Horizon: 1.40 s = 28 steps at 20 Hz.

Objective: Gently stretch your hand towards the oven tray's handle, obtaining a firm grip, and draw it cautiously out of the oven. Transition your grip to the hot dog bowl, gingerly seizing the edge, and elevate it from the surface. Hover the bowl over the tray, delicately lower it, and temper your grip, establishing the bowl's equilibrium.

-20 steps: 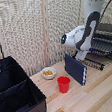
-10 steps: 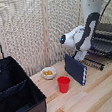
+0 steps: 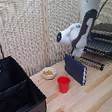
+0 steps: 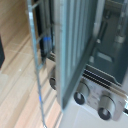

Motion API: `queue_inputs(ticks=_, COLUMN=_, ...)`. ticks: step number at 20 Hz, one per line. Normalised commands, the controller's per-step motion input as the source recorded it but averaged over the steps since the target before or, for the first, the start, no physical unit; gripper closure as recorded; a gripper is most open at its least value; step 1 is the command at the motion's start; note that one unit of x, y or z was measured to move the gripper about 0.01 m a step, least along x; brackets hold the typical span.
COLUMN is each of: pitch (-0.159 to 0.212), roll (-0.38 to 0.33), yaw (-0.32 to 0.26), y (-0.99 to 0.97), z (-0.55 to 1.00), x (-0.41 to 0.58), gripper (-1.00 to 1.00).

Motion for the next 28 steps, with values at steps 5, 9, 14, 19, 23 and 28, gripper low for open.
queue_inputs(ticks=5, pitch=-0.043, roll=0.038, yaw=-0.22, y=0.28, z=0.65, x=0.166, gripper=-1.0)
queue_inputs(ticks=9, pitch=-0.02, roll=0.126, yaw=-0.233, y=0.27, z=0.57, x=0.054, gripper=-1.0)
queue_inputs(ticks=14, pitch=-0.02, roll=0.126, yaw=-0.233, y=0.28, z=0.57, x=0.051, gripper=-1.0)
queue_inputs(ticks=19, pitch=-0.028, roll=0.092, yaw=-0.224, y=0.29, z=0.6, x=0.115, gripper=-1.0)
queue_inputs(ticks=23, pitch=-0.037, roll=0.137, yaw=-0.201, y=0.31, z=0.47, x=0.159, gripper=-1.0)
queue_inputs(ticks=28, pitch=-0.039, roll=0.253, yaw=-0.191, y=0.3, z=0.21, x=0.122, gripper=-1.0)
